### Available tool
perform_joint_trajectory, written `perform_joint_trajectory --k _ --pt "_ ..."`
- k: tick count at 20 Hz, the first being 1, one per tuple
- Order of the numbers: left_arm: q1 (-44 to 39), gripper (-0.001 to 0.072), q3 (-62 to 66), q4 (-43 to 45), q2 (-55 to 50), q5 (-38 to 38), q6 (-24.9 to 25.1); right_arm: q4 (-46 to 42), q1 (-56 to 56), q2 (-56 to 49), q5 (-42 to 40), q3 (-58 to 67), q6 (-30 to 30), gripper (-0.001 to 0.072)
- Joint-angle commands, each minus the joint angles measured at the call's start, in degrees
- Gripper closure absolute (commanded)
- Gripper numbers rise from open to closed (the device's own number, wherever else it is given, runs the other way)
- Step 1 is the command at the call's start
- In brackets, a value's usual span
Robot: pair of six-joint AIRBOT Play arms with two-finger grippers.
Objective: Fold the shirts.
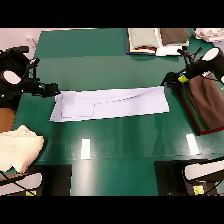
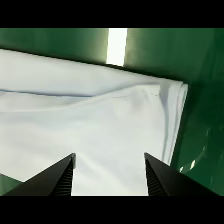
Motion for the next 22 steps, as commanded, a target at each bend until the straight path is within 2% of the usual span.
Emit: perform_joint_trajectory --k 1,5,10,11,14,16,22 --pt "0.0 0.0678 1.7 -4.4 -0.2 -2.6 -0.6 2.9 -5.1 -0.3 3.4 -2.7 -3.3 0.0199" --pt "-5.5 0.0679 1.6 -6.3 -0.3 -0.3 -1.3 4.2 -10.9 -1.5 2.8 -11.4 -4.6 0.0199" --pt "-18.2 0.0679 1.1 -6.2 -0.4 9.1 -5.8 16.4 -9.3 -5.7 -1.6 -17.4 -8.5 0.0205" --pt "-20.1 0.0679 1.2 -6.2 -0.7 10.4 -5.8 17.7 -8.0 -6.3 -2.3 -17.6 -8.9 0.0263" --pt "-24.3 0.0679 1.6 -6.4 -3.9 12.7 -7.3 19.2 -4.2 -6.4 -3.5 -16.4 -10.9 0.0648" --pt "-26.7 0.0679 4.8 -6.4 -8.3 12.2 -7.3 19.3 -3.4 -4.4 -2.3 -13.3 -10.8 0.0693" --pt "-33.1 0.0679 19.7 -6.4 -24.6 8.4 -7.3 19.3 0.9 6.2 2.1 1.6 -5.5 0.0693"
